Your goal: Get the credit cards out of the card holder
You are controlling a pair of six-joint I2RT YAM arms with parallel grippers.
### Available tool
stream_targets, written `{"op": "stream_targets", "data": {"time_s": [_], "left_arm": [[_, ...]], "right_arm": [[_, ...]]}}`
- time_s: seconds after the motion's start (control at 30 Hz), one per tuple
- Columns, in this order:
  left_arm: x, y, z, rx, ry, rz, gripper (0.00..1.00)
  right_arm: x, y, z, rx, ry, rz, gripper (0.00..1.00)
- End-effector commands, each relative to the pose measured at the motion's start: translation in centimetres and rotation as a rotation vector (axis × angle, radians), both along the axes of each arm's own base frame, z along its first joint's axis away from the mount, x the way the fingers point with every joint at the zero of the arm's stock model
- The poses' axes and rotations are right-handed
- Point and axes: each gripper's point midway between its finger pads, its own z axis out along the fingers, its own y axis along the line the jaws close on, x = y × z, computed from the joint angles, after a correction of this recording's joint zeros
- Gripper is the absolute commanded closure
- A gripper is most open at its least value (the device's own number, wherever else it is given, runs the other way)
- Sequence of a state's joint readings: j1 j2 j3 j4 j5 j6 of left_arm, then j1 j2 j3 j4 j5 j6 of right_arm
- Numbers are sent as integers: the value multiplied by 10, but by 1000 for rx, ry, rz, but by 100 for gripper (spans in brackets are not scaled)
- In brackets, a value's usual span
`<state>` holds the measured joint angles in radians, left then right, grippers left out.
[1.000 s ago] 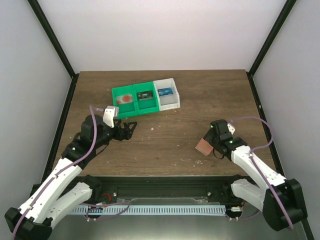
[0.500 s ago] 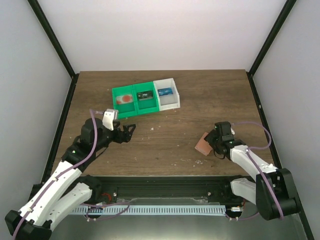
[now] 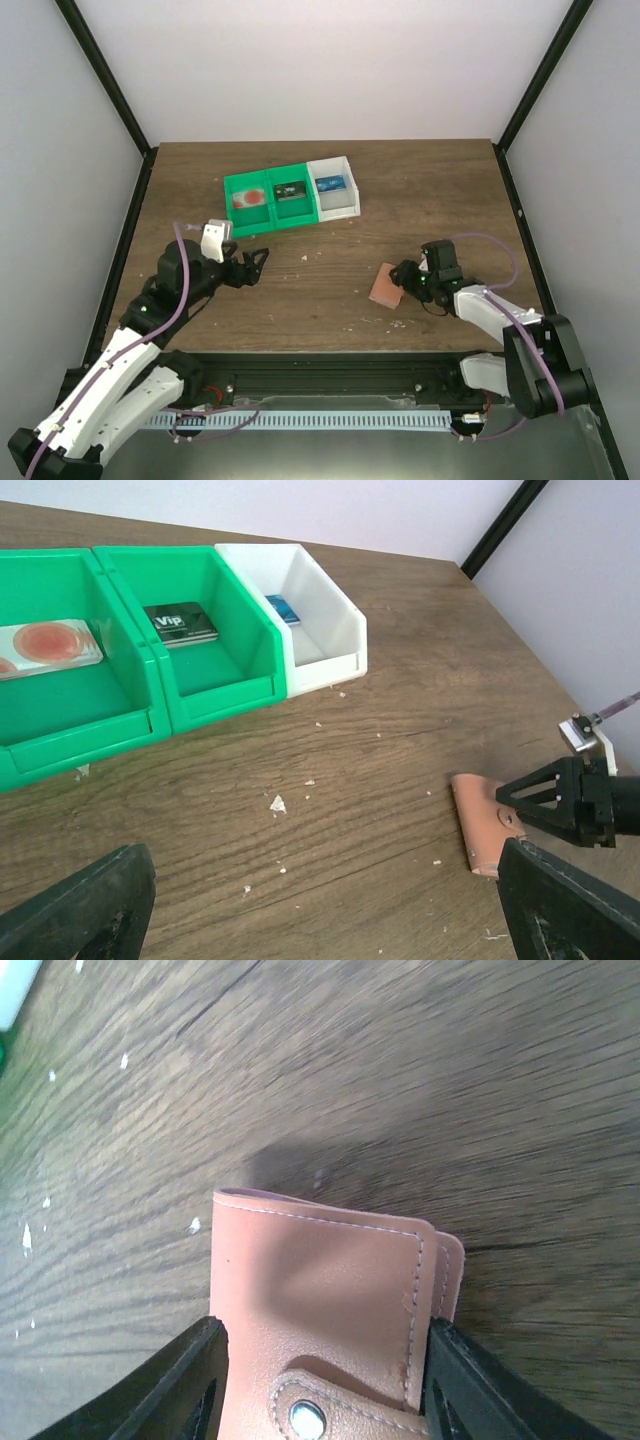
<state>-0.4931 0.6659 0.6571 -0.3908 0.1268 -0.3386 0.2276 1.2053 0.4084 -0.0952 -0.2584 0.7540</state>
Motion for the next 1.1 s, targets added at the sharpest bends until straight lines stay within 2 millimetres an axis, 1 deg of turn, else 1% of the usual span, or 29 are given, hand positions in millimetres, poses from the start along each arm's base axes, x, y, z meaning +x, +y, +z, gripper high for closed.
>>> {"op": "stream_targets", "data": {"time_s": [0.0,0.1,0.23,0.33,0.4,0.5,0.63,0.77,0.9,1.07], "left_arm": [[3,3,0,5,-15,17,5],[3,3,-1,7,-13,19,5],[4,3,-2,9,-10,20,5],[4,4,-2,12,-9,25,5],[4,5,-2,13,-10,28,5],[4,5,-1,11,-13,31,5],[4,5,-1,10,-15,32,5],[4,5,-1,14,-15,28,5],[4,5,-2,16,-15,32,5],[6,6,-2,20,-13,39,5]], "right_arm": [[6,33,12,12,-59,178,47],[7,56,11,-30,-52,253,48],[8,92,15,-85,-61,352,49],[9,111,18,-120,-67,403,50],[8,119,18,-155,-61,426,50],[5,120,18,-243,-24,427,51],[3,120,31,-337,-12,404,57],[-2,126,41,-370,-20,410,60],[-8,130,38,-383,-2,418,67],[-12,131,29,-405,25,422,70]]}}
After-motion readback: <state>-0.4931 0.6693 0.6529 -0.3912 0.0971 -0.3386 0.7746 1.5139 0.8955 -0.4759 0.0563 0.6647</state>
